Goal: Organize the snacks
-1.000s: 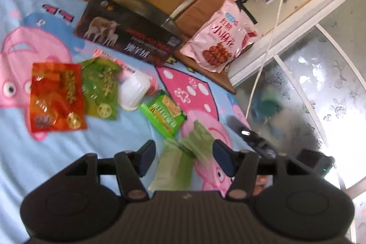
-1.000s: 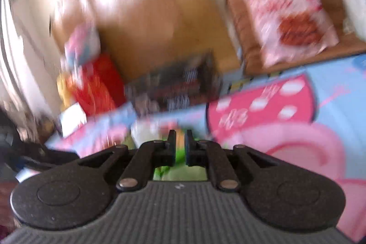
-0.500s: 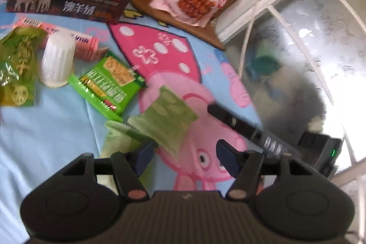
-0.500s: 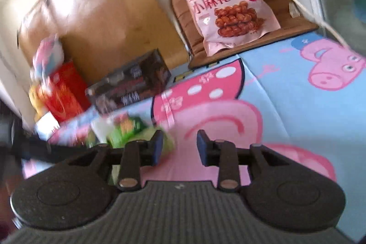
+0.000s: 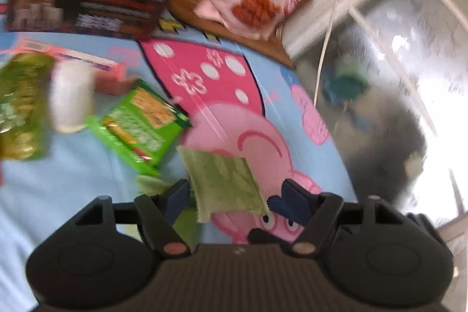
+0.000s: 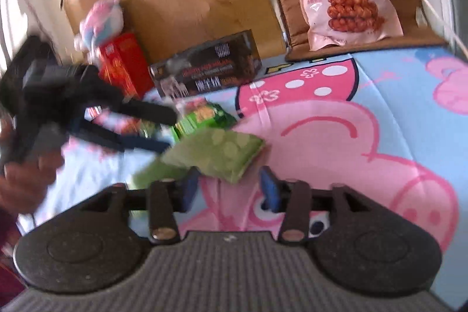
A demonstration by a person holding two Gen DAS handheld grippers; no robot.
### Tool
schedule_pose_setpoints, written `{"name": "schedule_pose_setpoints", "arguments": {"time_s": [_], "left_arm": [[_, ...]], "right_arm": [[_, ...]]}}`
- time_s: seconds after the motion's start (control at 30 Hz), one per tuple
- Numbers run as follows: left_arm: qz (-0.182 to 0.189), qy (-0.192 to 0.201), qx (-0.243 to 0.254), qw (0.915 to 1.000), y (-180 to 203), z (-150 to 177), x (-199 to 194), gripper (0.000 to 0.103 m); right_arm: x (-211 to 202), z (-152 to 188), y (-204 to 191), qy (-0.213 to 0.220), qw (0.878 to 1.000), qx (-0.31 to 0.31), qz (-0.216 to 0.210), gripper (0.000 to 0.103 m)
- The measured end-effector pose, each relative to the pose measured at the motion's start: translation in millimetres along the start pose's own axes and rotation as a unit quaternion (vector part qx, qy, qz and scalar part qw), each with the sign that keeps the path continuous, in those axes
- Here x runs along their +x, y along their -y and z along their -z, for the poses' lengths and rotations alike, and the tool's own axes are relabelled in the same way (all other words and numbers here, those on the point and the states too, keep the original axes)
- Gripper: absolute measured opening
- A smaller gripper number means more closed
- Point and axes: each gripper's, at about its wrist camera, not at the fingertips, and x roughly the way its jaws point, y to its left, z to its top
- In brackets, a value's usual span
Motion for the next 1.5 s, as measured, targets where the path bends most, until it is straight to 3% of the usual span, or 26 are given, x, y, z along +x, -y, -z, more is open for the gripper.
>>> {"name": "schedule_pose_setpoints", "arguments": {"time_s": [0.03,0.1,0.2,0.27,0.43,0.57,0.63,0.7,0.77,0.8,0.83,0.9,1.0,1.1,1.2,1.3,1.5], "left_arm": [[-0.002,-0.008,0.003,1.0000,1.0,-1.1,8.8,0.069],[-0.011,-0.015,0.016,0.9997,3.7,-1.3,24.7,0.050],[-0.032,-0.008,0.047,0.9983,11.5,-0.6,26.5,0.035],[-0.029,0.004,0.054,0.9981,10.7,-1.4,16.8,0.036],[-0.018,0.071,0.065,0.9952,11.0,-25.2,-32.6,0.035],[-0.037,0.140,0.065,0.9873,-1.4,-65.4,-69.5,0.036],[-0.052,0.171,0.060,0.9821,-11.3,-89.9,-78.8,0.042],[-0.078,0.197,0.063,0.9752,-23.1,-115.8,-79.9,0.056],[-0.138,0.213,0.055,0.9657,-39.1,-136.7,-76.2,0.054],[-0.169,0.215,0.039,0.9611,-45.3,-140.8,-76.2,0.051],[-0.171,0.221,0.023,0.9600,-53.7,-139.1,-82.5,0.051],[-0.119,0.239,0.007,0.9636,-69.4,-120.6,-102.4,0.051],[-0.112,0.249,-0.005,0.9619,-88.4,-82.6,-122.5,0.052],[-0.092,0.227,-0.038,0.9688,-109.5,-46.3,-126.6,0.052],[-0.104,0.209,-0.057,0.9705,-124.1,-15.4,-127.2,0.052],[-0.099,0.204,-0.087,0.9701,-138.3,4.9,-137.9,0.052],[-0.104,0.223,-0.102,0.9639,-140.4,34.9,-165.4,0.055]], "right_arm": [[2.7,0.7,-2.9,-0.001,1.000,-0.016,0.013,0.061],[14.4,0.1,-8.9,-0.008,0.998,-0.050,0.044,0.060],[26.2,2.0,-10.5,-0.007,0.995,-0.075,0.067,0.034],[30.3,-2.2,-10.5,-0.004,0.993,-0.079,0.085,0.032],[28.1,-28.7,-25.3,0.040,0.992,-0.101,0.068,0.031],[48.5,-70.6,-48.0,0.086,0.983,-0.150,0.053,0.031],[71.0,-95.9,-58.3,0.098,0.981,-0.164,0.041,0.031],[101.0,-124.1,-65.4,0.106,0.981,-0.163,0.027,0.032],[135.0,-150.0,-69.8,0.102,0.983,-0.152,0.028,0.037],[153.1,-160.0,-71.3,0.091,0.983,-0.155,0.037,0.049],[165.6,-165.4,-70.2,0.076,0.984,-0.153,0.047,0.047],[169.6,-166.8,-61.3,0.054,0.989,-0.121,0.068,0.048],[124.9,-136.2,-47.0,0.065,0.996,-0.066,-0.002,0.048],[91.7,-100.2,-40.5,0.055,0.998,-0.029,-0.020,0.048],[79.5,-77.1,-42.0,0.036,0.999,-0.011,-0.039,0.049],[85.4,-75.2,-64.5,0.020,0.997,-0.051,-0.048,0.048],[140.0,-84.1,-103.7,-0.021,0.991,-0.129,-0.032,0.046]]}}
